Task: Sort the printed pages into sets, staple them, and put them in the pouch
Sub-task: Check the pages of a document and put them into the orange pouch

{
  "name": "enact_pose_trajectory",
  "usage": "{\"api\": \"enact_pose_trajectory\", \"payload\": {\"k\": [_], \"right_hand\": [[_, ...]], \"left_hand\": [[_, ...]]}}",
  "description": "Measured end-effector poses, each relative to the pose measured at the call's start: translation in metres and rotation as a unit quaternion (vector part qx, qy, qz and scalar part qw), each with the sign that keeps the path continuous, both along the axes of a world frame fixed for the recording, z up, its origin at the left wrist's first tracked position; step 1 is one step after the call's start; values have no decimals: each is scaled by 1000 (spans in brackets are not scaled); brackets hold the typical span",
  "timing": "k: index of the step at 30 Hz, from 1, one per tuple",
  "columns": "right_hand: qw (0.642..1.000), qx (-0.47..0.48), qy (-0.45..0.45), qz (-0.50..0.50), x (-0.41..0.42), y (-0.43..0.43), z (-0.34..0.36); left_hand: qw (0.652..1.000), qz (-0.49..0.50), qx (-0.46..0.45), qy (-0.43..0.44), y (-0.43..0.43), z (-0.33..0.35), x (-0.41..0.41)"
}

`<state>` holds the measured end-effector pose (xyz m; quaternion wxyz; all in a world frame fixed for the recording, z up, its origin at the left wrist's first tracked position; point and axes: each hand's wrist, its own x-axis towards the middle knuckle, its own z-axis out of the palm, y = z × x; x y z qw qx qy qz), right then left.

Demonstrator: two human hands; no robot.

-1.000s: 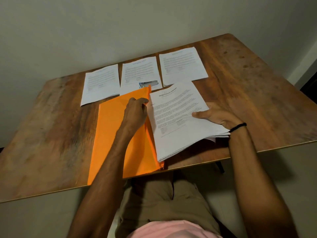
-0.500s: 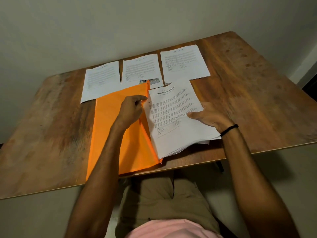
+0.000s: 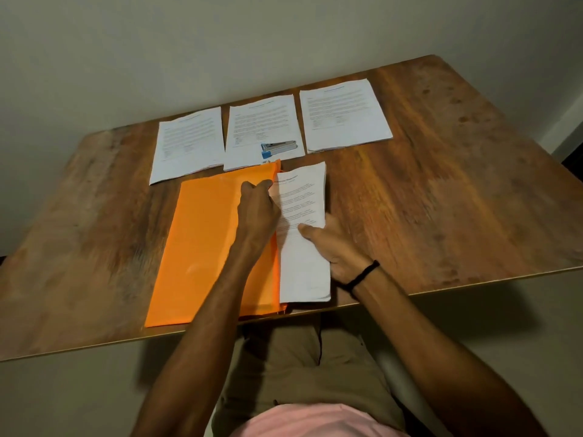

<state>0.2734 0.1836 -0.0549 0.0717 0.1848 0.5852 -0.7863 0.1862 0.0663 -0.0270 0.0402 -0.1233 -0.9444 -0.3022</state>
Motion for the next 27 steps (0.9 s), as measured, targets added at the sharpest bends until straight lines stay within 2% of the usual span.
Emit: {"api": "enact_pose_trajectory", "payload": {"k": [3,7,10,14,22,27], "right_hand": [[999,31,9,7,2,-19,-5],[1000,21,-1,19,2,-25,-8],[1000,9,4,18,4,-21,-11],[999,-30,13,18,7,-10,-14],[991,-126,-7,48,9,6,-17],[990,-132,-14,43,4,-1,-17]], "left_hand": [[1000,17,5,1,-2,1,1],[1000,5,7,13,-11,3,0],[999,17,-50,-3,-16,4,8],[990,31,-124,-66,-18,-1,34],[986,22,-167,13,-41,-1,44],[975,61,-214,25,-51,-6,32]]}}
